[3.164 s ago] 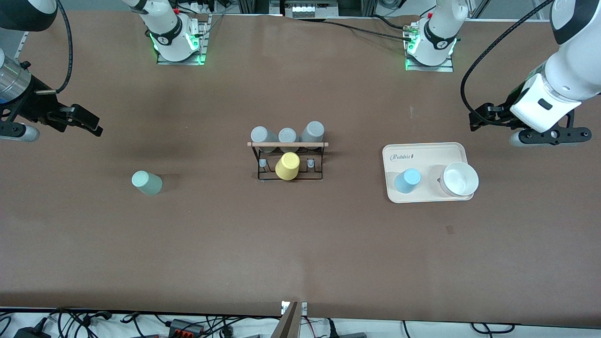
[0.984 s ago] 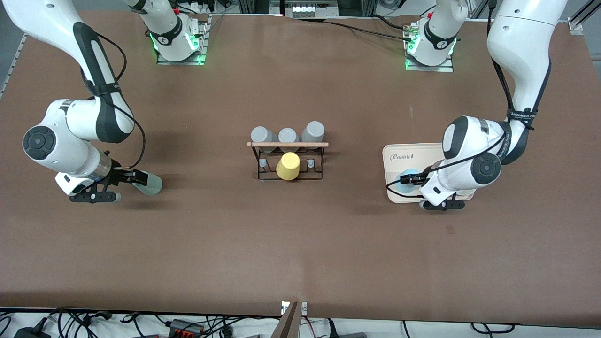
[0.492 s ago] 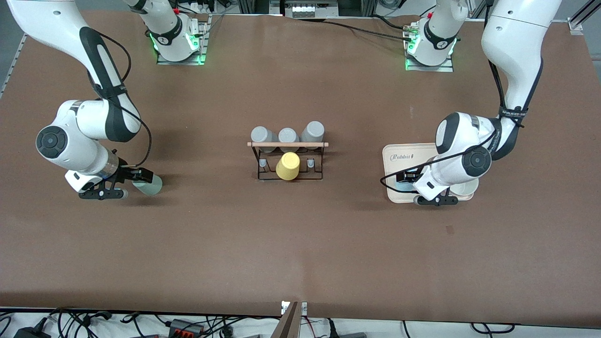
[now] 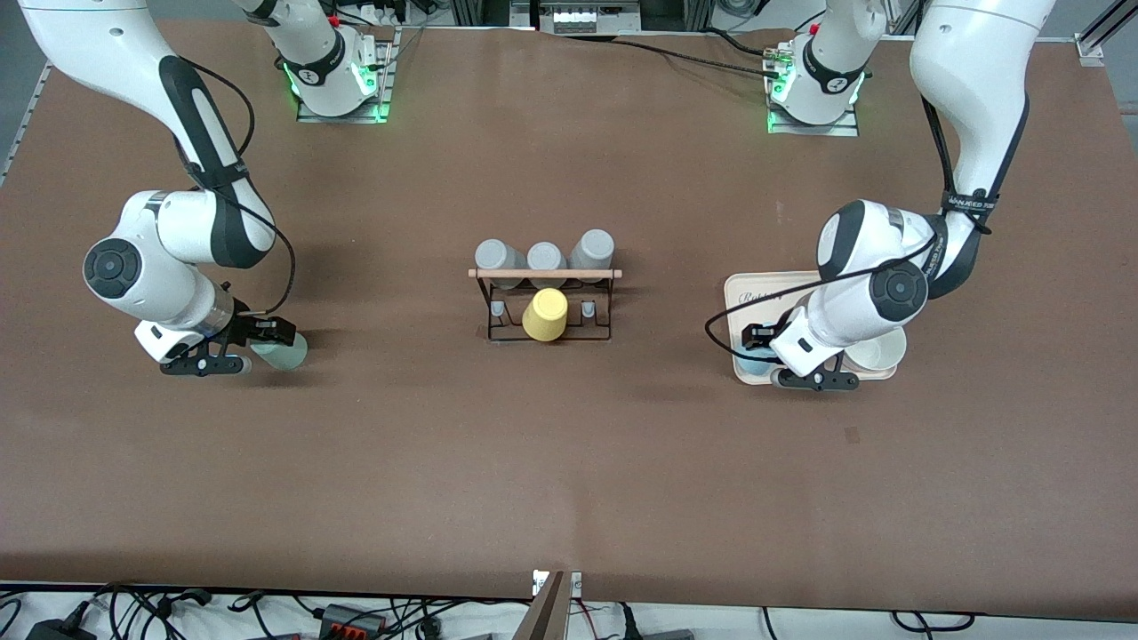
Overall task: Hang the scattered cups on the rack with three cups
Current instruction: 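Carry the blue cup to the rack with the left gripper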
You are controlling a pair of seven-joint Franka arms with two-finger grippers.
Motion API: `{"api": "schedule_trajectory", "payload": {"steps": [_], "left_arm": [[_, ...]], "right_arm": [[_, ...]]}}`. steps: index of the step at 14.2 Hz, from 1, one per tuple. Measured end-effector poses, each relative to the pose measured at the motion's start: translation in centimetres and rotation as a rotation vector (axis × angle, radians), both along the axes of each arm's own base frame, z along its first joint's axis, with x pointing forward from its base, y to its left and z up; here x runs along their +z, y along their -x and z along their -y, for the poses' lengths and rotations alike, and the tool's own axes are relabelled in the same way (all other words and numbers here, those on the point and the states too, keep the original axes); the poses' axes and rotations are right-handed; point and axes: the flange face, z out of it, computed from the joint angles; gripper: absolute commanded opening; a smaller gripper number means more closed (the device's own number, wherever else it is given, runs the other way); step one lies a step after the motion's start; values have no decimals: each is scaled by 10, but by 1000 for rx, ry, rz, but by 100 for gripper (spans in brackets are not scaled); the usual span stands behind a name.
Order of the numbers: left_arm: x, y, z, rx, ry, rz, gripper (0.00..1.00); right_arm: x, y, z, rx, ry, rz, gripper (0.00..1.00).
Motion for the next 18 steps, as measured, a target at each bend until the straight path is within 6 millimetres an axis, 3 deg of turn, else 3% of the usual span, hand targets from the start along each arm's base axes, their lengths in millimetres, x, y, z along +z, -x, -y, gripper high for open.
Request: {"api": "schedule_trajectory", "payload": {"steps": [5, 7, 8, 11, 13, 18], "left_arm": [[103, -13, 77, 100, 78, -34, 1], [136, -4, 121, 234, 131, -83, 1], [142, 3, 144, 297, 145, -111, 1], [130, 27, 214, 410, 141, -174, 1], [113, 34, 244, 427, 144, -172, 1], [84, 31, 252, 395, 79, -124, 1]], "right_arm": [[10, -6, -7, 12, -3, 4, 43], [34, -16, -21, 33, -6, -20, 43], [53, -23, -27, 43, -7, -33, 43], [120, -43, -49, 74, -11, -55, 43], [153, -48, -73, 97, -12, -61, 43], [197, -43, -162, 28, -61, -56, 43]]}}
